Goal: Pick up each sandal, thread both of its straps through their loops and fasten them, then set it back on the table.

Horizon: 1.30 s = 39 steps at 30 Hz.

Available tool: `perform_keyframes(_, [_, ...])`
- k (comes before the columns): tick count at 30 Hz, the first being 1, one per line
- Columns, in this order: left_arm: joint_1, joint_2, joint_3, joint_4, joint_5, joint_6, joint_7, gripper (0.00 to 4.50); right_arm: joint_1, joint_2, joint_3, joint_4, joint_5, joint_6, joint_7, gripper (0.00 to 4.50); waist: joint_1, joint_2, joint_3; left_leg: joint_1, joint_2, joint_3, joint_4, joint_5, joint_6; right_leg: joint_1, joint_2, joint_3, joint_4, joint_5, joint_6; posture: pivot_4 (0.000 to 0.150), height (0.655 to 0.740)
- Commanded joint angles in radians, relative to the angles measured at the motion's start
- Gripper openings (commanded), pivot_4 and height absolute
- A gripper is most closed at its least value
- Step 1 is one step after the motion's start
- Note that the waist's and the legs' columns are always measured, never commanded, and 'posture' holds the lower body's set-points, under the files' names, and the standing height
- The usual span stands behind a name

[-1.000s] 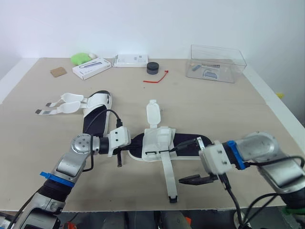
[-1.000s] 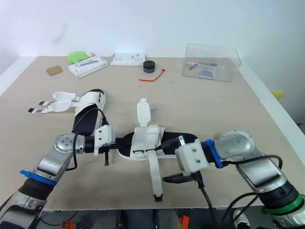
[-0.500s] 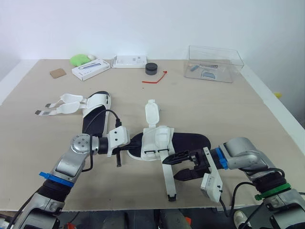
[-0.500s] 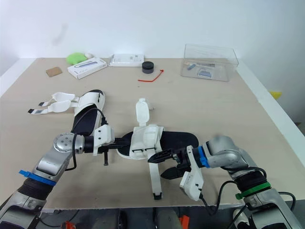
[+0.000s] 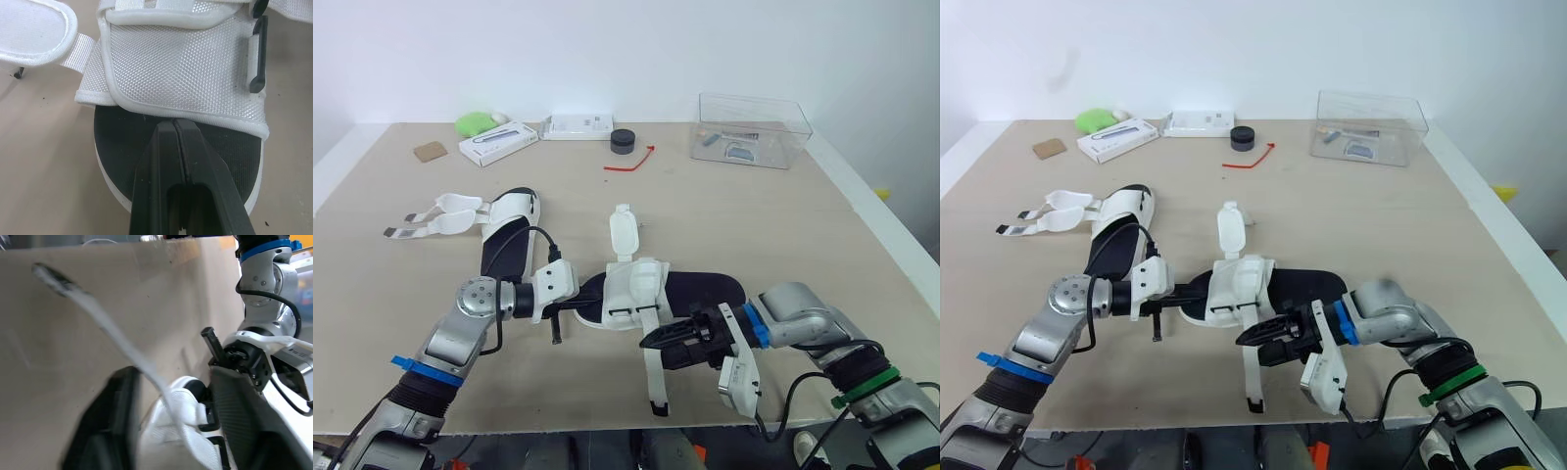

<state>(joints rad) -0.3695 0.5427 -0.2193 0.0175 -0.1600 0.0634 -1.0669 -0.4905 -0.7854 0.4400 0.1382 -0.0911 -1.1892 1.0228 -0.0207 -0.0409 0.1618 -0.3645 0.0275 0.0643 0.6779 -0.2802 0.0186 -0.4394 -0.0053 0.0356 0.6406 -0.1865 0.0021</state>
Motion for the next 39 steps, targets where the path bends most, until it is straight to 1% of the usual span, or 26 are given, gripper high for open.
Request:
perform_keyframes(1, [0.01,0.011,0.002,-0.022,0.004,0.002,0.002,0.0,-0.002,-0.032,0.031,-0.035,0.068,0.036,-0.01,0.92,0.0,0.0,0.0,0.0,0.0,0.0,0.0,0.0,0.0,0.0,0.0,0.0,0.0,0.0,0.0,0.15,0.74])
perform_keyframes(2, [0.009,0.01,0.002,-0.02,0.004,0.002,0.002,0.0,0.004,-0.036,0.037,-0.038,0.092,0.06,-0.01,0.35,0.0,0.0,0.0,0.001,0.0,0.001,0.0,0.0,0.0,0.0,0.0,0.001,0.001,0.0,0.0,0.15,0.74])
perform_keyframes(3, [0.009,0.011,0.001,-0.02,0.005,0.001,0.002,0.0,0.01,-0.037,0.039,-0.039,0.117,0.087,-0.011,0.07,0.0,0.0,0.0,0.001,0.0,0.002,0.0,0.0,0.0,0.0,0.0,0.002,0.001,0.0,0.0,0.15,0.74])
perform_keyframes(7, [0.011,0.014,0.001,-0.017,0.006,-0.001,0.003,0.0,0.041,-0.031,0.034,-0.071,0.25,0.227,0.003,0.07,0.0,0.0,0.0,0.004,0.0,0.003,0.0,0.0,0.0,0.001,0.0,0.004,0.003,0.0,0.0,0.15,0.74])
perform_keyframes(10, [0.011,0.015,0.002,-0.016,0.006,-0.001,0.004,0.0,0.061,-0.019,0.015,-0.14,0.358,0.378,-0.001,0.07,0.0,0.0,0.0,0.004,0.0,0.004,0.0,0.0,0.0,0.001,0.0,0.005,0.003,0.0,0.0,0.15,0.74])
perform_keyframes(11, [0.009,0.014,0.002,-0.014,0.006,-0.001,0.004,0.0,0.068,-0.012,-0.001,-0.188,0.431,0.501,-0.019,0.07,0.0,0.0,0.0,0.005,0.0,0.005,0.0,0.0,0.0,0.001,0.0,0.006,0.004,-0.002,0.004,0.15,0.74])
perform_keyframes(12, [0.008,0.014,0.002,-0.012,0.006,-0.001,0.004,0.0,0.074,-0.007,-0.013,-0.223,0.48,0.59,-0.031,0.07,0.0,0.0,0.0,0.005,0.0,0.005,0.0,0.0,0.0,0.001,0.001,0.006,0.004,-0.002,0.004,0.15,0.74])
perform_keyframes(14, [0.008,0.014,0.001,-0.011,0.005,-0.001,0.004,0.0,0.069,0.0,-0.043,-0.292,0.613,0.828,-0.086,0.07,0.0,0.0,0.0,0.005,0.0,0.005,0.0,0.0,0.0,0.0,0.0,0.006,0.005,-0.004,0.006,0.15,0.74])
perform_keyframes(18, [0.009,0.013,0.0,-0.011,0.005,0.0,0.005,0.0,0.038,0.021,-0.103,-0.345,0.763,1.19,-0.182,0.07,0.0,0.0,0.0,0.005,0.001,0.005,0.0,0.0,0.0,0.0,-0.001,0.006,0.005,-0.003,0.006,0.15,0.74])
perform_keyframes(20, [0.01,0.013,0.001,-0.013,0.004,0.001,0.006,0.0,0.028,0.036,-0.136,-0.354,0.799,1.33,-0.223,0.07,0.0,0.0,0.0,0.004,0.001,0.005,0.0,0.0,0.0,0.0,0.0,0.006,0.005,-0.004,0.006,0.15,0.74])
perform_keyframes(23, [0.012,0.013,0.001,-0.014,0.003,0.003,0.007,0.0,0.013,0.062,-0.172,-0.349,0.804,1.479,-0.276,0.07,0.0,0.0,0.0,0.003,0.001,0.005,0.0,0.0,0.0,-0.001,0.001,0.005,0.005,-0.004,0.006,0.15,0.74])
perform_keyframes(28, [0.012,0.012,0.001,-0.016,0.003,0.006,0.009,0.0,-0.012,0.12,-0.222,-0.321,0.775,1.626,-0.313,0.07,0.0,0.0,0.0,0.002,0.0,0.005,0.0,0.0,0.0,-0.002,0.001,0.005,0.005,-0.004,0.007,0.15,0.74])
perform_keyframes(30, [0.012,0.012,0.002,-0.016,0.003,0.006,0.01,0.0,-0.013,0.125,-0.228,-0.308,0.744,1.657,-0.322,0.07,0.0,0.0,0.0,0.002,0.0,0.004,0.0,0.0,0.0,-0.002,0.001,0.005,0.005,-0.004,0.008,0.15,0.74])
perform_keyframes(34, [0.012,0.015,0.004,-0.016,0.002,0.008,0.009,0.0,-0.005,0.134,-0.253,-0.302,0.736,1.734,-0.321,0.07,0.0,0.0,0.0,0.001,0.0,0.004,0.0,0.0,0.0,-0.002,0.001,0.005,0.005,-0.004,0.008,0.15,0.74])
perform_keyframes(35, [0.012,0.016,0.004,-0.018,0.002,0.009,0.008,0.0,-0.005,0.137,-0.258,-0.301,0.722,1.734,-0.32,0.71,0.0,0.0,0.0,0.001,0.0,0.004,0.0,0.0,0.0,-0.002,0.001,0.005,0.005,-0.004,0.008,0.15,0.74])
perform_keyframes(36, [0.013,0.016,0.004,-0.019,0.002,0.01,0.008,0.0,-0.005,0.14,-0.263,-0.301,0.71,1.733,-0.317,0.72,0.0,0.0,0.0,0.001,0.0,0.004,0.0,0.0,0.0,-0.002,0.001,0.005,0.005,-0.004,0.008,0.15,0.74])
perform_keyframes(37, [0.013,0.017,0.004,-0.02,0.002,0.011,0.008,0.0,-0.004,0.143,-0.267,-0.301,0.698,1.728,-0.317,1.23,0.0,0.0,0.0,0.001,0.0,0.004,0.0,0.0,0.0,-0.002,0.001,0.005,0.005,-0.004,0.008,0.15,0.74])
perform_keyframes(38, [0.013,0.017,0.003,-0.02,0.002,0.012,0.008,0.0,-0.004,0.144,-0.269,-0.302,0.683,1.718,-0.316,1.32,0.0,0.0,0.0,0.001,0.0,0.004,0.0,0.0,0.0,-0.002,0.001,0.005,0.005,-0.004,0.008,0.15,0.74])
perform_keyframes(39, [0.013,0.017,0.003,-0.019,0.002,0.012,0.008,0.0,-0.004,0.145,-0.272,-0.306,0.669,1.706,-0.315,2.1,0.0,0.0,0.0,0.001,0.0,0.004,0.0,0.0,0.0,-0.003,0.001,0.005,0.005,-0.004,0.008,0.15,0.74])
